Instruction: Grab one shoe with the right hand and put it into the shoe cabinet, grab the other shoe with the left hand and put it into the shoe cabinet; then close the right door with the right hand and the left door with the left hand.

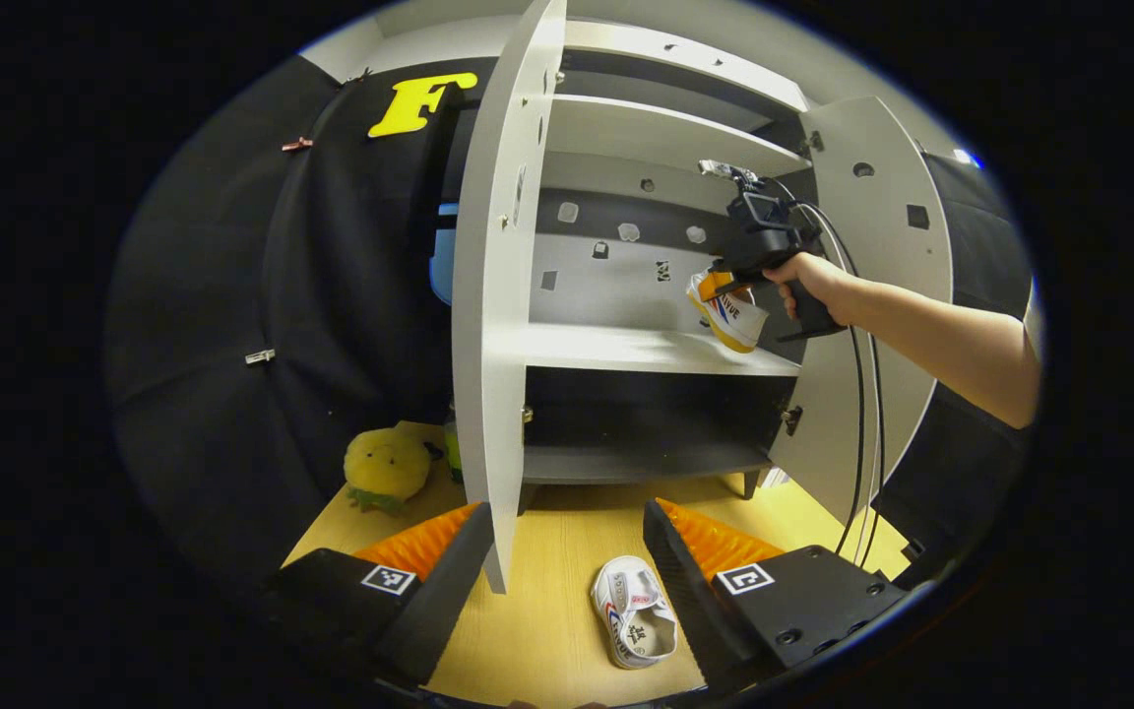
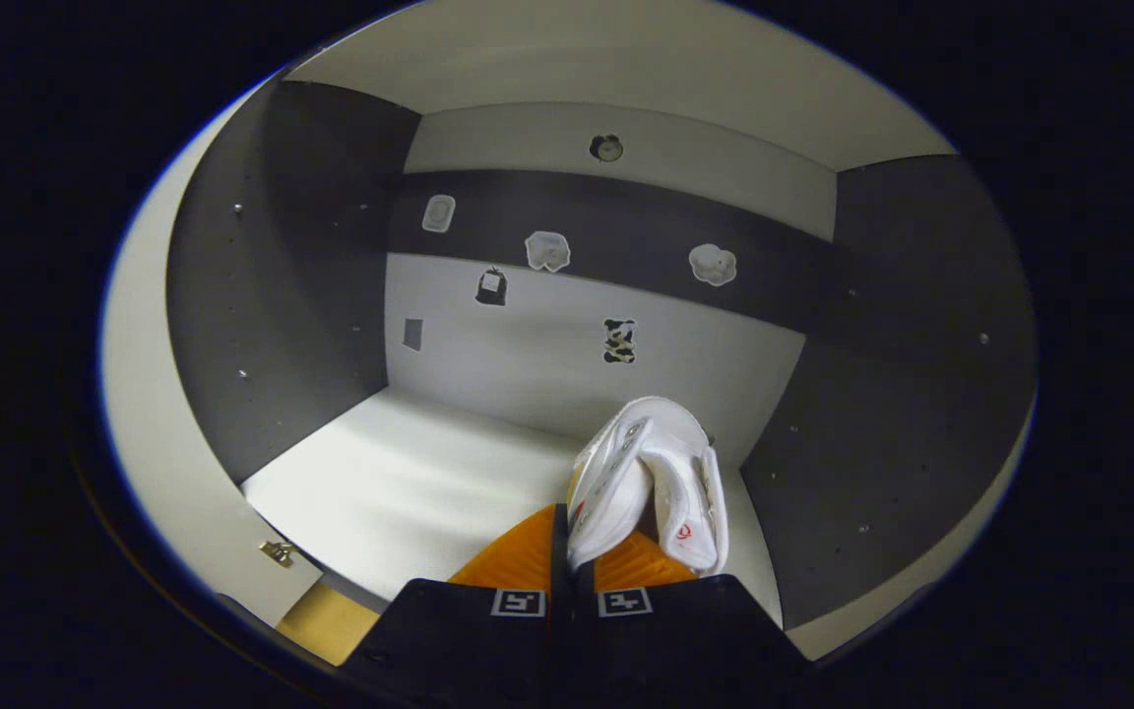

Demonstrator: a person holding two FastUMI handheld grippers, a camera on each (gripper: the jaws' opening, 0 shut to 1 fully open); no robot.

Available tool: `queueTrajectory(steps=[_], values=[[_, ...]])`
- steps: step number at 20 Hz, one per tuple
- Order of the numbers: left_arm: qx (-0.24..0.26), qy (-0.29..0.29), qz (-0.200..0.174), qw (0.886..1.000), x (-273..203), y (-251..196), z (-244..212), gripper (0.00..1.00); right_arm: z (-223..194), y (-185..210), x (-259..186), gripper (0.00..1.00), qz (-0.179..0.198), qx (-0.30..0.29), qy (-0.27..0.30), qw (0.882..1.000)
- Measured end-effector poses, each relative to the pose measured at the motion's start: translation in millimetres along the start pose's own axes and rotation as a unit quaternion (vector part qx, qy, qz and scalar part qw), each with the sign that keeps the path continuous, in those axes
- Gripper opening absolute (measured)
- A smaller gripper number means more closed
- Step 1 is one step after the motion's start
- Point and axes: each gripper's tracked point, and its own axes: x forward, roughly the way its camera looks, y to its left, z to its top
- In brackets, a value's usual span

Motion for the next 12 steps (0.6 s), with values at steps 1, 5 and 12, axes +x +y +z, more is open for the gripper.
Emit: queueTrajectory(steps=[1,5,12], values=[[-0.005,0.001,0.004,1.0,3,-2,3,0.95,-5,-3,13,0.05,0.0,-0.003,0.01,1.0],[-0.012,-0.004,0.019,1.0,13,-8,12,0.95,-25,-3,49,0.05,0.018,0.003,0.055,0.998],[-0.012,-0.007,0.027,1.0,18,-17,13,0.95,-35,1,61,0.07,0.012,-0.006,0.074,0.997]])
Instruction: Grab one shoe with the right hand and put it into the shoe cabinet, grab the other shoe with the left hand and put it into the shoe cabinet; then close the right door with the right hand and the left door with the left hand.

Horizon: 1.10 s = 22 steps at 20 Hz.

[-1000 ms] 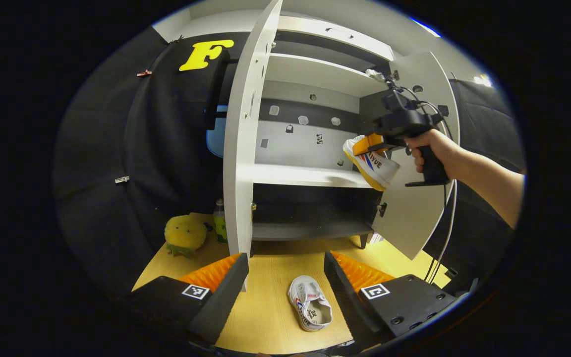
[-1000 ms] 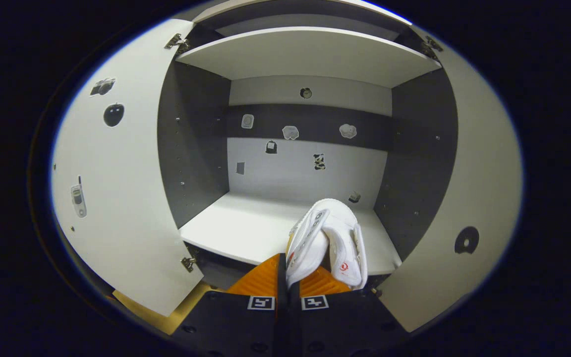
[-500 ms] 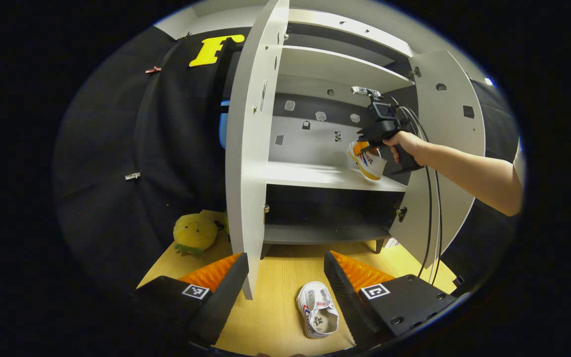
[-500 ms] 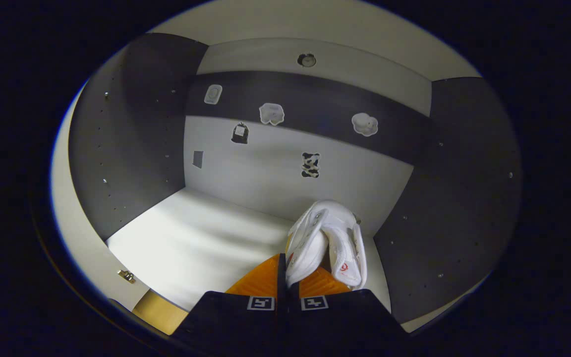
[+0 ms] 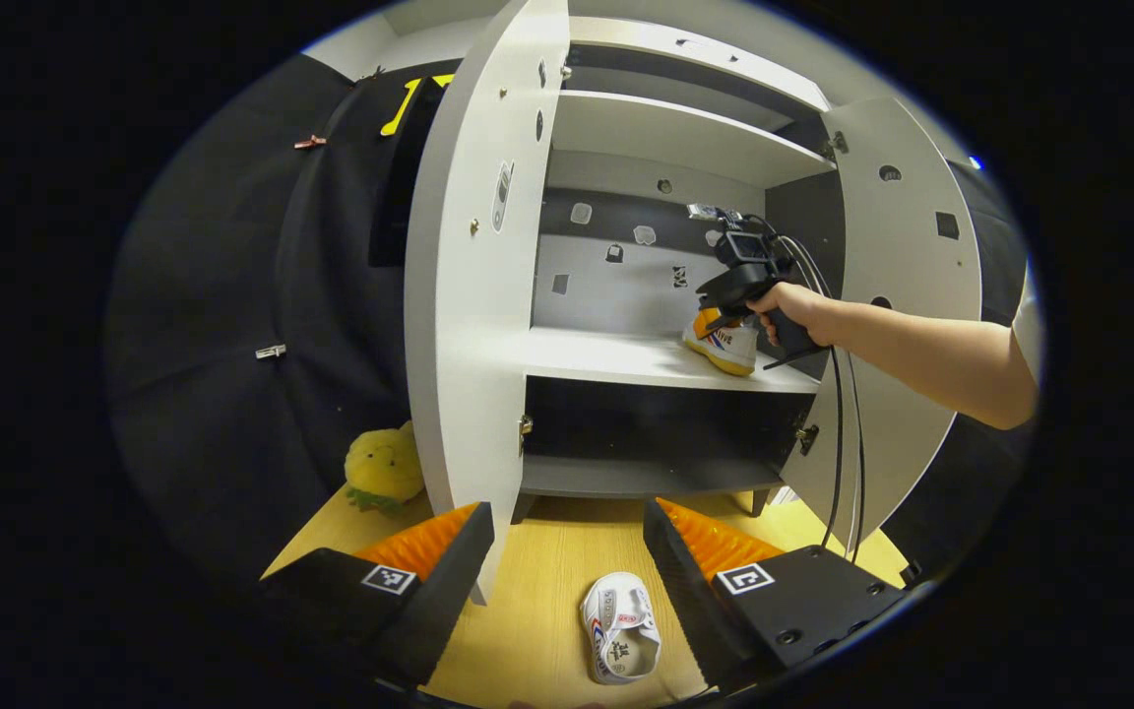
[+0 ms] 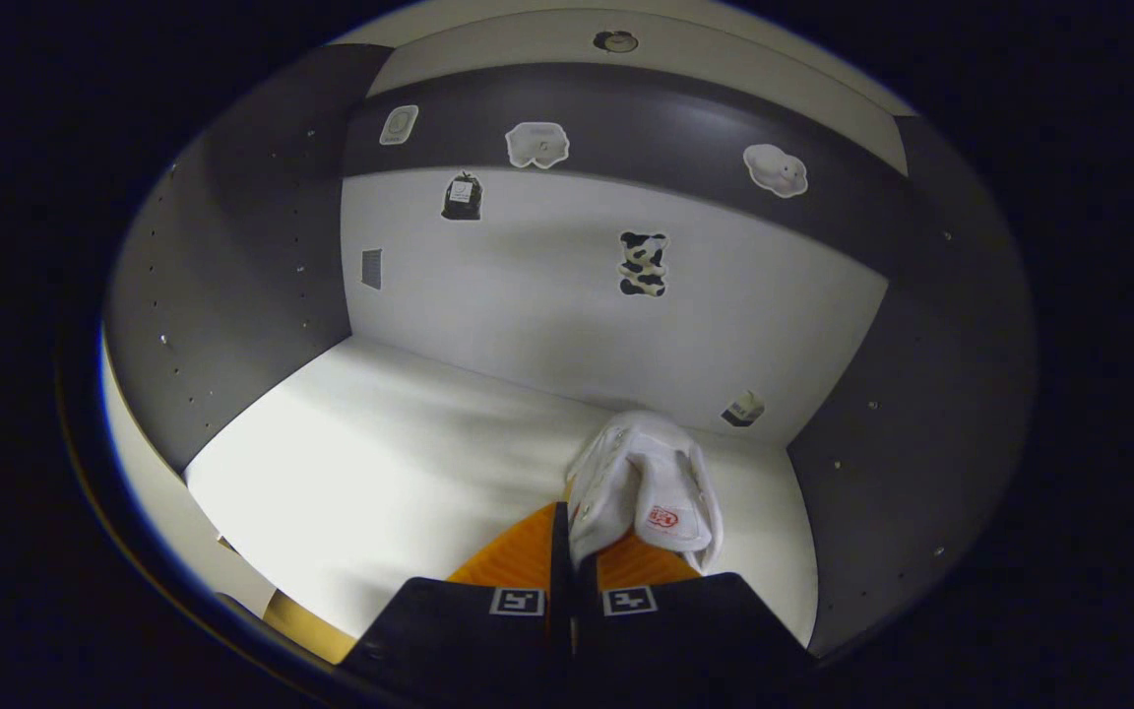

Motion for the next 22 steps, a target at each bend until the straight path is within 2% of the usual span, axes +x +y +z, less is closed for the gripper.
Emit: queueTrajectory(steps=[1,3,4,5,7,8,9,13,16,22], values=[[-0.003,0.0,0.001,1.0,-1,-1,0,0.95,2,2,-4,0.1,0.0,-0.003,-0.001,1.0],[-0.01,-0.002,0.003,1.0,-5,-2,-2,0.95,2,8,-15,0.25,0.004,0.001,0.0,1.0],[-0.014,-0.002,0.003,1.0,-7,-2,-4,0.95,0,11,-22,0.45,0.008,0.003,0.004,1.0],[-0.016,-0.002,0.003,1.0,-10,-2,-5,0.95,2,13,-33,0.55,0.01,0.003,0.001,1.0],[-0.02,-0.003,0.002,1.0,-16,-1,-8,0.95,5,18,-54,0.68,0.012,-0.007,-0.01,1.0],[-0.022,-0.002,0.001,1.0,-19,0,-11,0.95,7,22,-69,0.92,0.015,-0.01,-0.018,1.0],[-0.022,-0.002,-0.002,1.0,-22,0,-13,0.95,10,25,-84,0.97,0.017,-0.011,-0.027,0.999],[-0.013,0.004,-0.012,1.0,-27,3,-29,0.95,12,37,-153,0.98,0.031,0.015,-0.069,0.997],[-0.01,0.011,-0.027,1.0,-26,2,-48,0.95,-7,36,-211,0.98,0.026,0.044,-0.109,0.993],[0.009,0.053,-0.063,0.997,-12,-12,-116,0.95,-115,30,-296,0.98,-0.004,0.062,-0.121,0.991]])
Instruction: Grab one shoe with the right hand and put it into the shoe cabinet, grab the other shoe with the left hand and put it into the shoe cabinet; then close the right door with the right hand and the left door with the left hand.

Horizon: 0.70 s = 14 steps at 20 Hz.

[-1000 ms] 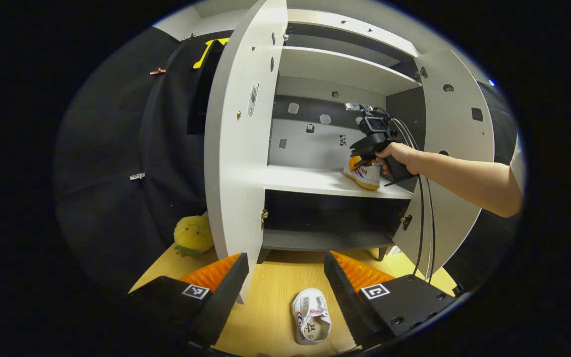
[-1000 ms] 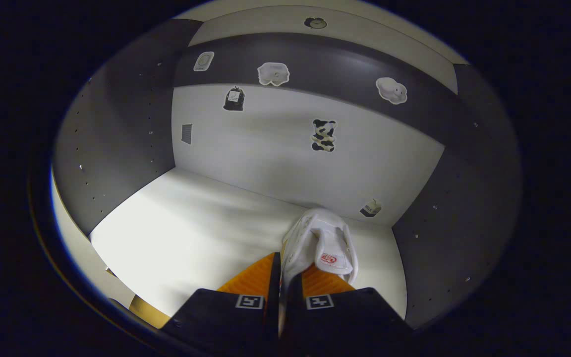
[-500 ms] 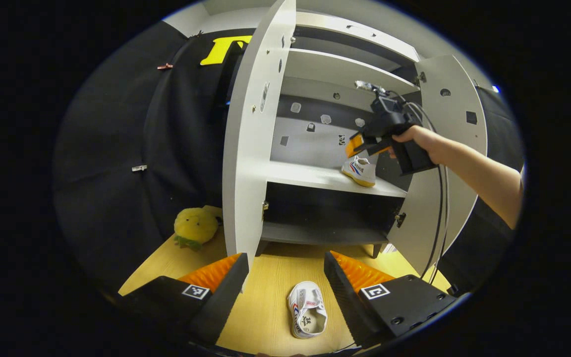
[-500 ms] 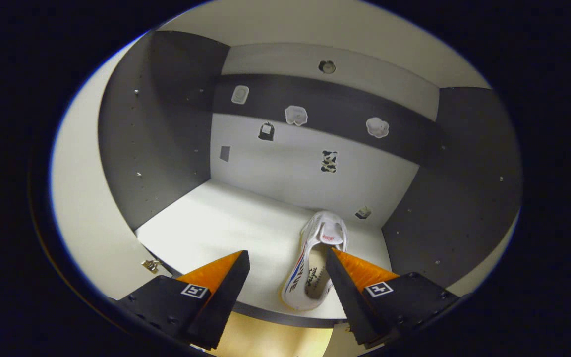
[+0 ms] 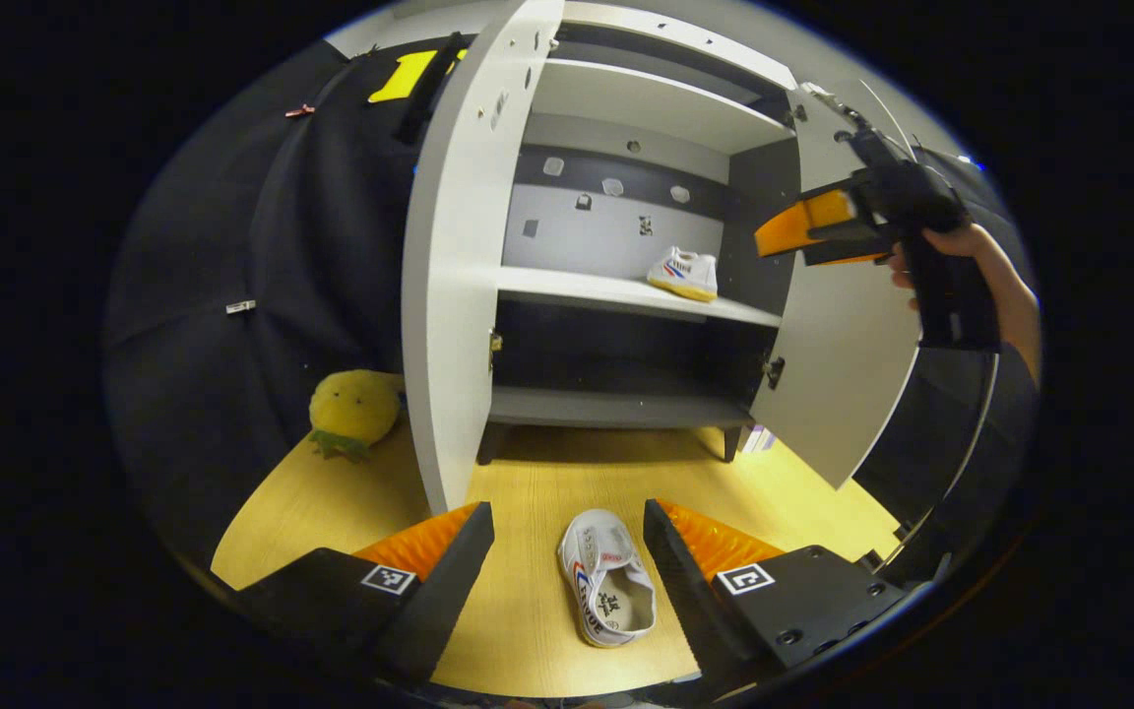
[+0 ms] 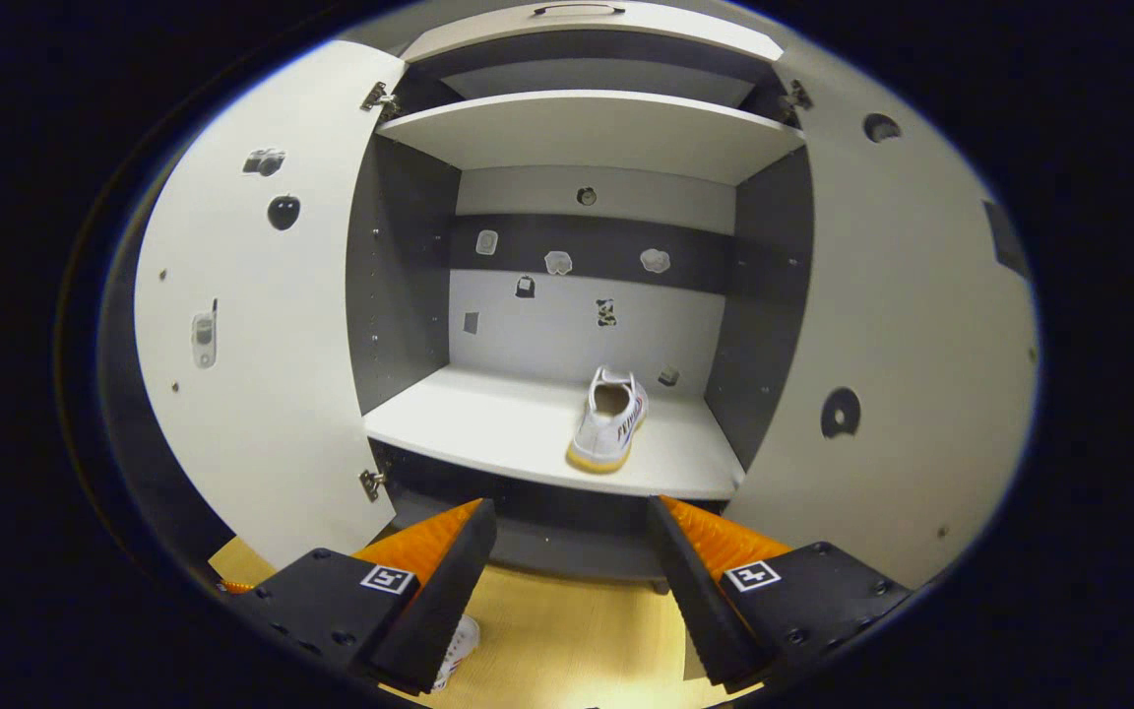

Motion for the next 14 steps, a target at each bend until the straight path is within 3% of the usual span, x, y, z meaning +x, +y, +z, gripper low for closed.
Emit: queueTrajectory(steps=[3,7,14], values=[[0.012,0.042,-0.005,0.999,12,0,-43,0.95,-53,-6,-37,0.98,-0.009,-0.007,0.009,1.0],[0.029,0.084,-0.014,0.996,33,-3,-86,0.95,-117,-7,-70,0.98,-0.021,0.047,0.037,0.998],[0.057,0.146,-0.022,0.987,85,-1,-133,0.95,-192,-34,-90,0.98,-0.06,0.06,0.061,0.995]])
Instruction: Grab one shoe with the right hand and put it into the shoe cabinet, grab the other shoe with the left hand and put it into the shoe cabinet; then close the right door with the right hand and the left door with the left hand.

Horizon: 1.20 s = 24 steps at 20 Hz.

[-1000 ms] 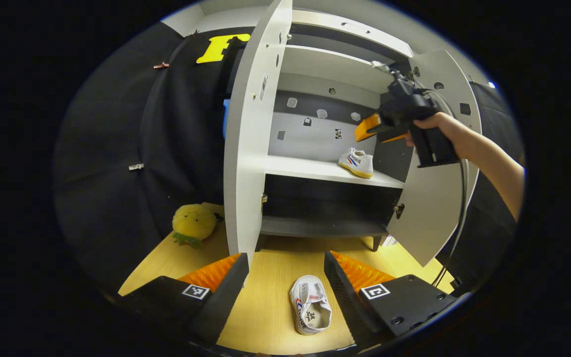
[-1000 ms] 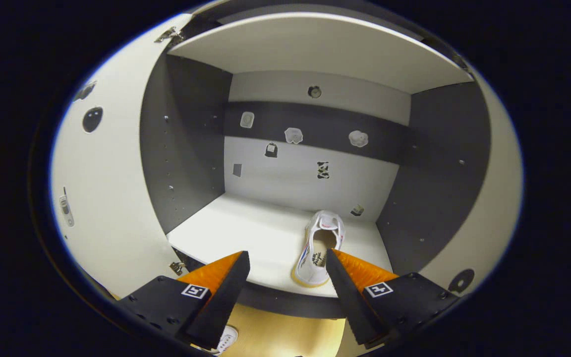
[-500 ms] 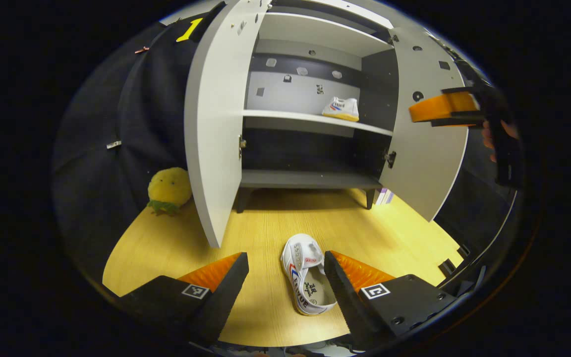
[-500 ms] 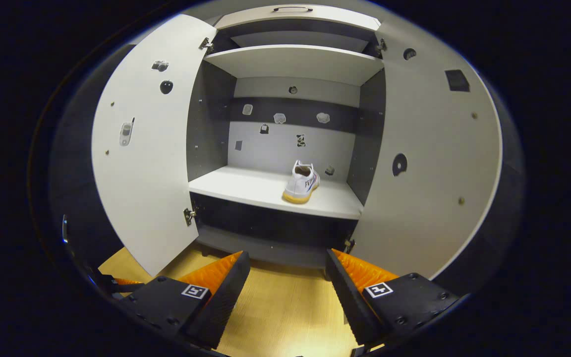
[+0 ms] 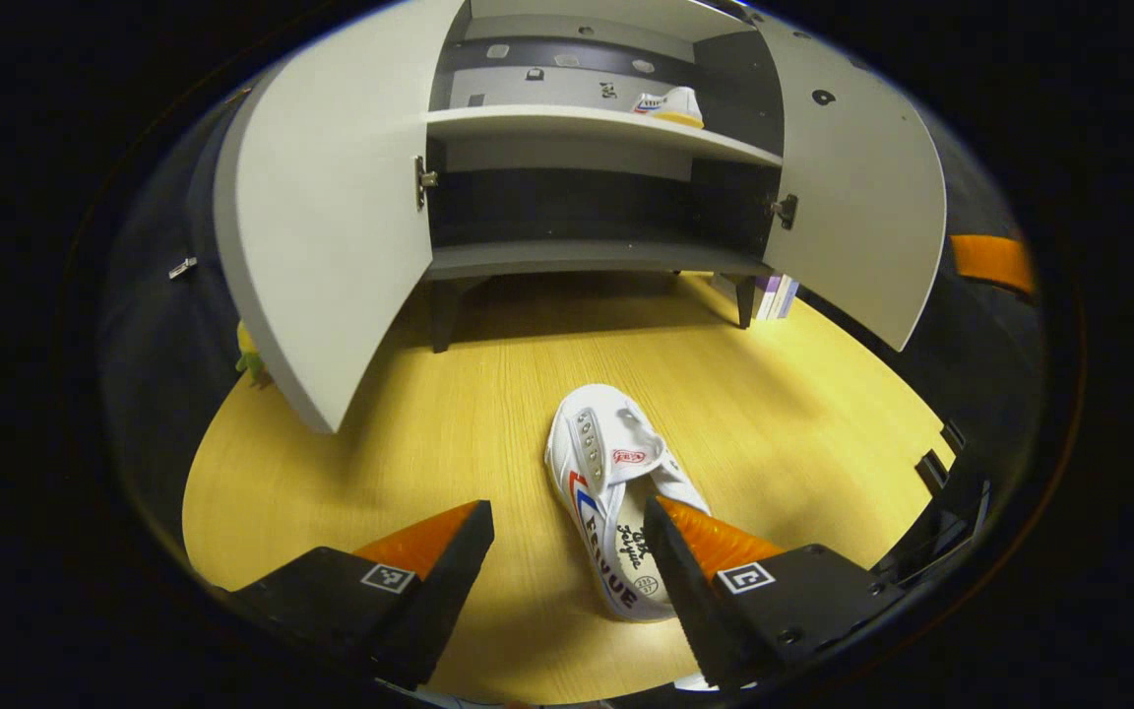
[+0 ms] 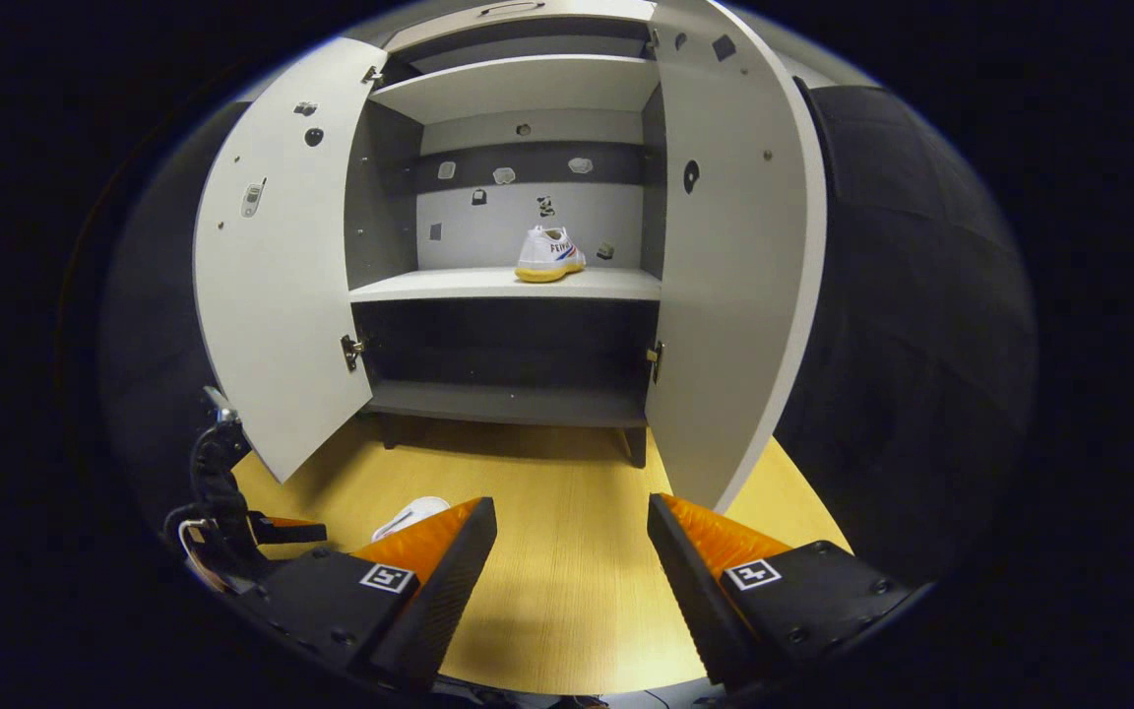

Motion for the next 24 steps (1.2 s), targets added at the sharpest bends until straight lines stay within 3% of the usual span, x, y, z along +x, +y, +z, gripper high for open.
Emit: queueTrajectory(steps=[4,9,12,14,16,17,18,19,24], values=[[0.015,0.034,-0.011,0.999,34,-1,-12,0.95,-30,8,-18,0.98,0.001,-0.016,0.02,1.0],[0.019,0.041,-0.01,0.999,63,0,-10,0.92,-40,24,-31,0.98,0.009,-0.045,0.018,0.999],[0.025,0.039,-0.017,0.999,74,-11,-6,0.65,-47,19,-33,0.98,0.002,-0.037,0.032,0.999],[0.048,0.041,0.003,0.998,75,-9,-6,0.48,-51,13,-34,0.98,-0.009,-0.024,0.04,0.999],[0.049,0.044,0.025,0.998,74,-4,-6,0.38,-49,5,-33,0.99,-0.02,-0.017,0.04,0.999],[0.048,0.045,0.056,0.996,74,7,-6,0.32,-48,3,-32,0.99,-0.022,-0.016,0.039,0.999],[0.041,0.058,0.075,0.995,73,17,-12,0.11,-46,3,-31,0.98,-0.023,-0.017,0.037,0.999],[0.039,0.05,0.069,0.996,75,14,-8,0.05,-43,3,-29,0.98,-0.021,-0.018,0.034,0.999],[0.032,0.052,0.064,0.996,69,8,-3,0.05,-35,19,-19,0.98,0.005,-0.03,0.032,0.999]])
